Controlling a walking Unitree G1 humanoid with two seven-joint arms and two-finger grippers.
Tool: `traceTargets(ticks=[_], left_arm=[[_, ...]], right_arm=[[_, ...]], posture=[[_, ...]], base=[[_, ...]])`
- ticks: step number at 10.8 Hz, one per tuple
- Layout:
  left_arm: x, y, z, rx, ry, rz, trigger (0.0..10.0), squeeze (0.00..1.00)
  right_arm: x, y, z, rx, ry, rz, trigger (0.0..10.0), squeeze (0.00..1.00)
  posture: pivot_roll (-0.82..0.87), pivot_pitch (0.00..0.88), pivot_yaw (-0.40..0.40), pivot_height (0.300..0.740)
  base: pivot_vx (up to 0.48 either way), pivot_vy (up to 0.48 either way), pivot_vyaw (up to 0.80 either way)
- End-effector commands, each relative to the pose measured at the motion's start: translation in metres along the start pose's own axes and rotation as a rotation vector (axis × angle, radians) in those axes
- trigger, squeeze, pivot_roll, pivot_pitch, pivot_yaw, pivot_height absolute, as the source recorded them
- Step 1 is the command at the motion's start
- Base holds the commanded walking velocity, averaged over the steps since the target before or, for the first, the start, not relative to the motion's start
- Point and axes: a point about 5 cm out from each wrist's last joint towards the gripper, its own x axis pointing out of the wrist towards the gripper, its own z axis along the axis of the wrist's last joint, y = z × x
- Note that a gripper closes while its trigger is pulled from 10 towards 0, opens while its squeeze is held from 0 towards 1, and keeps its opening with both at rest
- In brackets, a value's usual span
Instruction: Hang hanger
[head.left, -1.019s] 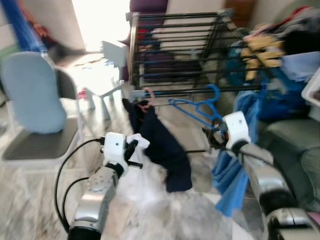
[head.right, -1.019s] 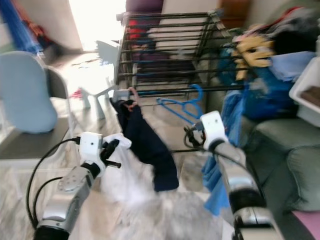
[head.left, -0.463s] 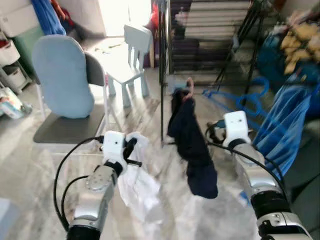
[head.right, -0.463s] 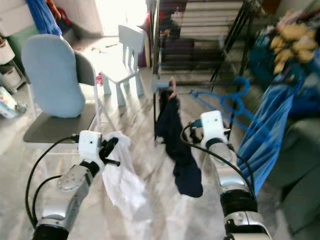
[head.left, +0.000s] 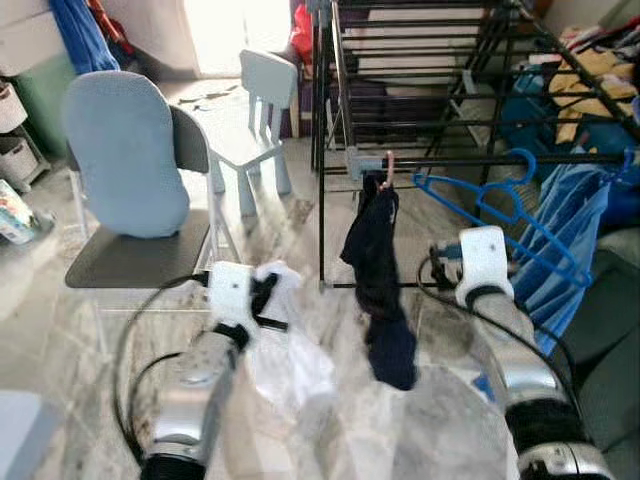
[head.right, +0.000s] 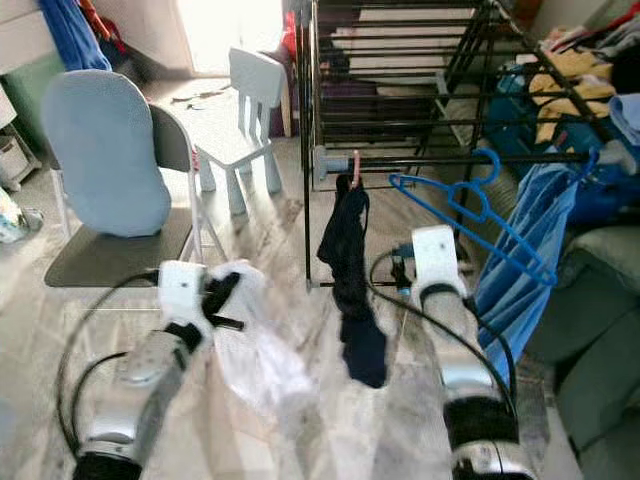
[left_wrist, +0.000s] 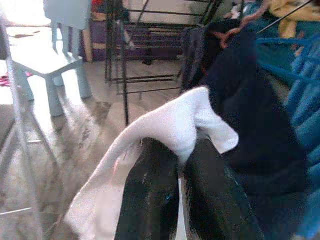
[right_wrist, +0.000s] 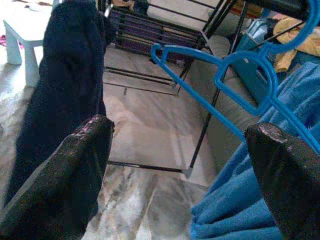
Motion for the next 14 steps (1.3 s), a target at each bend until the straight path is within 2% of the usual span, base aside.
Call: traceTargets(ticks=[1,4,9,10,14], left_arm=[[0.0009,0.0013,0.0157,0.020,-0.070,-0.013,10.0,0.00],[0.0047,-0.0005,0.0179,0.017,-0.071,-0.034,10.0,0.00],[0.0046,-0.0030,0.0164,0.006,-0.063,-0.045,10.0,0.00],[0.0051,-0.0029,0.0170,0.006,-0.063,-0.047,10.0,0.00],[0.0066,-0.0024,0.0156,-0.001,-0.049,-0.020,10.0,0.00]], right_arm=[[-0.0011,0.0002,0.0061,-0.006,-0.029,-0.013,10.0,0.00],[-0.0042,0.0005,0.0048,0.012,-0.016,-0.021,10.0,0.00],[-0.0053,0.0018,0.0034,0.017,-0.008,-0.021,10.0,0.00],[-0.0056,0.0033,0.0033,0.021,-0.007,-0.016,10.0,0.00],[-0.0064,0.0050,0.0024,0.011,-0.003,0.001,10.0,0.00]], posture=[[-0.12,0.000,0.018,0.740],[-0.13,0.000,0.027,0.740],[-0.13,0.000,0.029,0.740],[-0.13,0.000,0.030,0.740],[-0.13,0.000,0.027,0.740]], base=[[0.000,0.000,0.00],[0.348,0.000,0.00],[0.443,0.000,-0.74],[0.442,0.000,0.00],[0.000,0.000,0.00]])
